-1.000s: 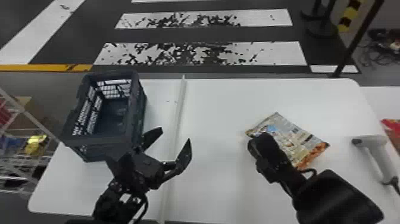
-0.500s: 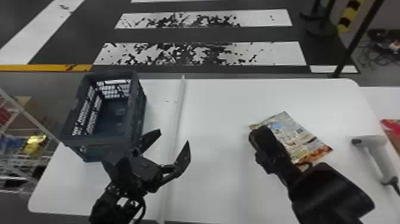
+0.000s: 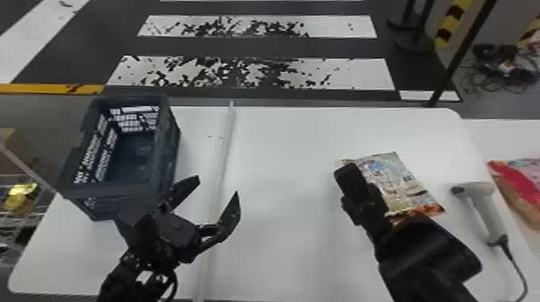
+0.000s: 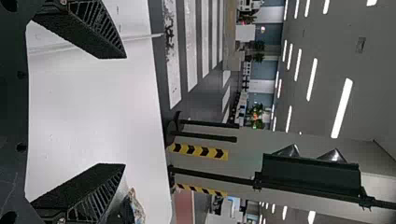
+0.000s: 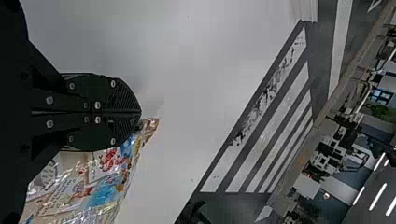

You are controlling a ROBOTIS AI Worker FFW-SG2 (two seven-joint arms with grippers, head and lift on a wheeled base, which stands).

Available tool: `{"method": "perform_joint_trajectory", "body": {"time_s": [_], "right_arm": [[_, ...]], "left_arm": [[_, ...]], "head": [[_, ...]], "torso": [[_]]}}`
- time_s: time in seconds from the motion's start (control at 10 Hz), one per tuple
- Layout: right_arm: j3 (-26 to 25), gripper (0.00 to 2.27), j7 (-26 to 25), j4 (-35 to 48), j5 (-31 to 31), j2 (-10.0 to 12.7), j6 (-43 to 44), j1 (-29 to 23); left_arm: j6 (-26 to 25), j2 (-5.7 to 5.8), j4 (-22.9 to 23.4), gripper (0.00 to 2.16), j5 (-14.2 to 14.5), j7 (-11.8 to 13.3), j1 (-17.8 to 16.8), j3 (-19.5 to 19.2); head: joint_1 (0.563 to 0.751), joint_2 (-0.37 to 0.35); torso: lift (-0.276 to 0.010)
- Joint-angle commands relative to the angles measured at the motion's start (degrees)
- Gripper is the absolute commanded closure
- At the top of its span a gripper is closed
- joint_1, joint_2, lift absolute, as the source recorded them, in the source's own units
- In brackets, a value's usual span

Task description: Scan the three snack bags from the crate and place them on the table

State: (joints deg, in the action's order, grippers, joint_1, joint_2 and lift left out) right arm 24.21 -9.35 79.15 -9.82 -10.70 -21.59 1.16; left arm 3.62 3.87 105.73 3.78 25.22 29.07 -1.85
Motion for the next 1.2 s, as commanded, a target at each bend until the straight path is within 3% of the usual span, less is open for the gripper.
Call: {"method": "perform_joint_trajectory", "body": {"time_s": [0.0, 0.8, 0.9, 1.1], "right_arm": [[-0.8, 2.26, -1.5, 0.0, 0.4, 0.1, -0.2, 0.1], [-1.4, 2.26, -6.7, -2.5, 1.1, 0.7, 0.7, 1.2], [-1.8, 2.25, -6.6, 2.8, 1.2, 0.4, 0.7, -2.0], [-5.1, 1.88, -4.7, 21.0, 4.3, -1.3, -2.8, -10.4]], "left_arm": [[0.1, 0.0, 0.0, 0.04, -0.1, 0.0, 0.0, 0.2], [2.0, 0.0, 1.0, 0.04, -0.1, 0.0, 1.9, -0.1], [2.0, 0.0, 1.1, 0.04, -0.1, 0.1, 2.0, -0.2], [2.0, 0.0, 1.4, 0.04, 0.0, 0.1, 2.0, -0.3]], "head": [[0.695, 0.009], [0.695, -0.028], [0.695, -0.028], [0.695, -0.012]], "torso": [[-0.062], [-0.062], [-0.062], [-0.062]]}}
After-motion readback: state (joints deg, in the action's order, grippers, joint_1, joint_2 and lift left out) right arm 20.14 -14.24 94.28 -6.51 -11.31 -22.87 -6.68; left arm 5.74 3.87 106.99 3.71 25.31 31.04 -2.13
